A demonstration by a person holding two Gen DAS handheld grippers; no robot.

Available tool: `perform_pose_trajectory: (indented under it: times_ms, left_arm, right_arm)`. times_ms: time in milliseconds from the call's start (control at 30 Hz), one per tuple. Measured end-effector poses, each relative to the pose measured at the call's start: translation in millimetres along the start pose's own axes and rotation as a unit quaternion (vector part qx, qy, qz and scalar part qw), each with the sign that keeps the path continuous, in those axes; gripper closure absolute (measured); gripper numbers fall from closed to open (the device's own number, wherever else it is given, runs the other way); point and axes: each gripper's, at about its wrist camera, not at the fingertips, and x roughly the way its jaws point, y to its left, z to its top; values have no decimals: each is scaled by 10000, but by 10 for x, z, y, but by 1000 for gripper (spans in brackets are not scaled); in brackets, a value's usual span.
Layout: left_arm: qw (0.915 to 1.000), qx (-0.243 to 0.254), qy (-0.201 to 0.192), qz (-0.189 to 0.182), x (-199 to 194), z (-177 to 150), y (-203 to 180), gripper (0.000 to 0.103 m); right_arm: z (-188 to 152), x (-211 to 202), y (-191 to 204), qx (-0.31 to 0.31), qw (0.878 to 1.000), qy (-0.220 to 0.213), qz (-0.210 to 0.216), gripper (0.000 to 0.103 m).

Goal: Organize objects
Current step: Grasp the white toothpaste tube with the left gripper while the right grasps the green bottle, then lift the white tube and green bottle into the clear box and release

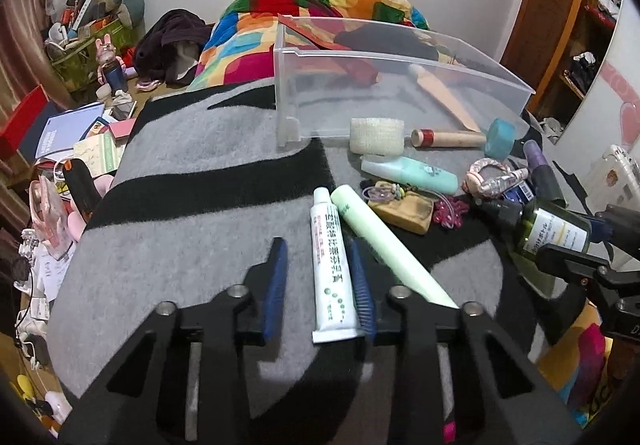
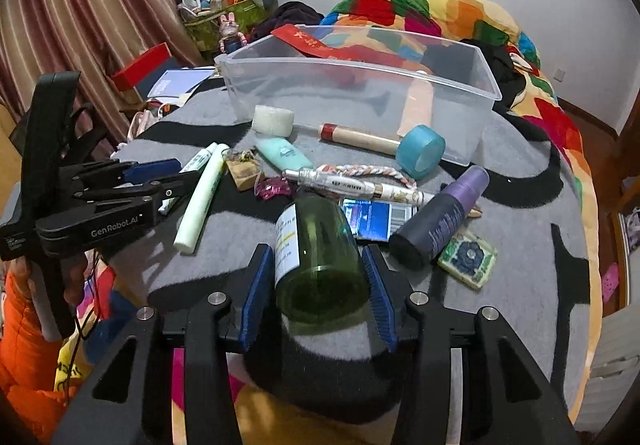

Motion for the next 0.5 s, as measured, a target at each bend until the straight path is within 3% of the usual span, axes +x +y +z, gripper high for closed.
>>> perform_pose_trajectory:
  times_ms: [67, 500]
  left_arm:
    - [10000, -26, -31, 23, 0, -3, 13, 86]
    - [9988, -62, -448, -179, -317, 36, -38, 86]
  right_arm:
    - [2, 6, 9, -14, 10000, -18, -7, 62]
    - [-4, -354, 73, -24, 9986, -488, 204, 65]
